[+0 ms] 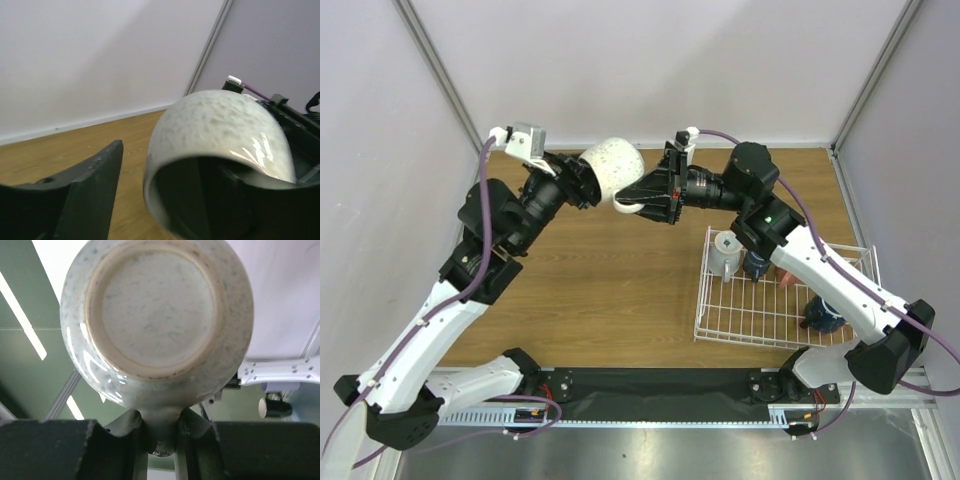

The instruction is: Load the cups into the dish rack

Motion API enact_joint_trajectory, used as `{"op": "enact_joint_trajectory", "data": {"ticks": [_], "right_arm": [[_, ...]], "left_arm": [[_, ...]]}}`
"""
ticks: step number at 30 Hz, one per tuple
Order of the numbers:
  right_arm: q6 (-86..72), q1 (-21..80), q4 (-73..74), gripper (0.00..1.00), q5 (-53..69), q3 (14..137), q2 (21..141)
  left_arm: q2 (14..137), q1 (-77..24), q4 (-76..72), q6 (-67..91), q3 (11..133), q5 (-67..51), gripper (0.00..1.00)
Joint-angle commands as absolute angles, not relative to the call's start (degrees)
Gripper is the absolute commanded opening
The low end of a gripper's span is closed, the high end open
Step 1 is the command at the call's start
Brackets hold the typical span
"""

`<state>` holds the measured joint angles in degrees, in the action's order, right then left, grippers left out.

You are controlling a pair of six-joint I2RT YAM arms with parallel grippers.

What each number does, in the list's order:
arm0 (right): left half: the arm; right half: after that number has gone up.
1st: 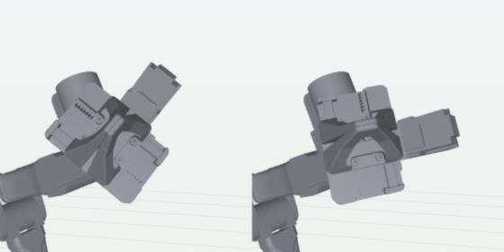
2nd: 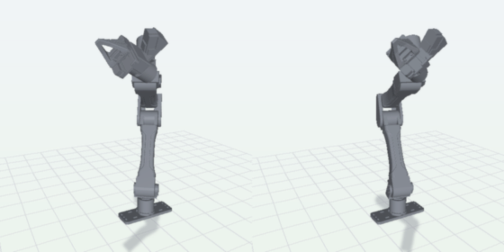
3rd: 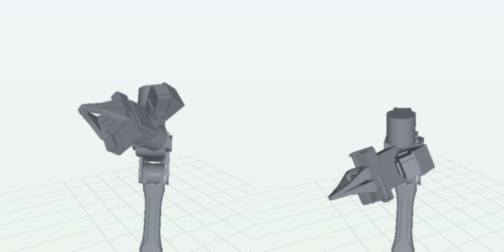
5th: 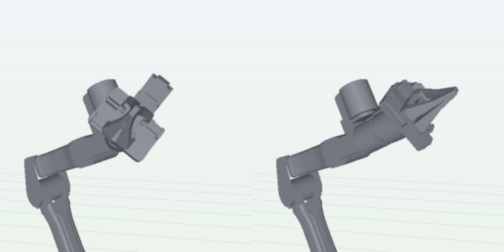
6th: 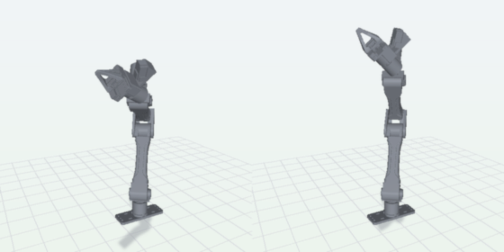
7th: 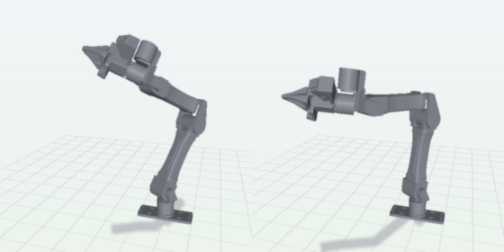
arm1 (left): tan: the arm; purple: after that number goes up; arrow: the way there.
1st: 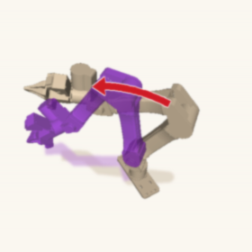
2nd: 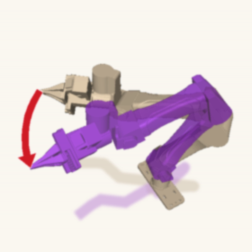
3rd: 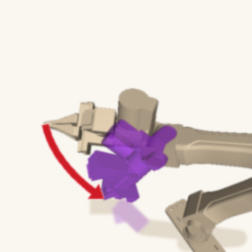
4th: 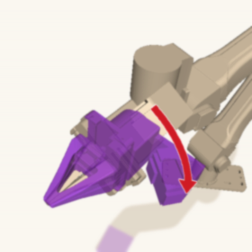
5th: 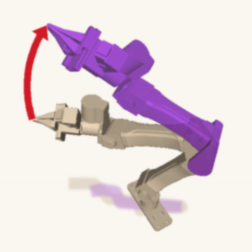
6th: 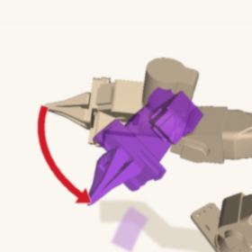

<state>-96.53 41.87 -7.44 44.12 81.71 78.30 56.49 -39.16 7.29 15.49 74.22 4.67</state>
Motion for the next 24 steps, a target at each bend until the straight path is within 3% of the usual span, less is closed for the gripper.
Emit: {"op": "enact_joint_trajectory", "data": {"ticks": [1,2,5,10,12,17,22,24], "right_arm": [[-93.5,40.6,-6.2,0.00,40.2,81.3,76.9],[-92.6,39.9,-4.1,0.00,40.2,81.0,75.7],[-86.8,35.8,-0.5,0.00,40.6,80.2,73.4],[-70.8,28.1,18.2,0.00,42.7,80.8,68.8],[-56.6,25.4,31.2,0.00,40.8,83.7,68.6],[-26.4,24.9,53.7,0.00,26.7,87.5,68.1],[-8.4,30.6,58.1,0.00,3.3,83.7,64.2],[-5.7,31.5,55.6,0.00,1.1,79.8,59.6]], "left_arm": [[53.5,-39.9,4.2,17.0,74.6,2.0,0.69],[53.2,-39.8,5.5,16.6,74.4,3.1,0.86],[51.2,-38.7,8.6,14.6,73.7,6.1,1.00],[45.3,-34.2,14.8,12.9,72.2,8.7,1.00],[43.3,-33.1,16.1,13.2,71.3,10.1,1.00],[39.3,-33.2,18.3,14.8,68.0,9.9,1.00],[36.9,-33.2,18.7,16.3,64.3,9.8,1.00],[35.8,-33.2,18.9,16.3,63.5,9.8,1.00]]}}
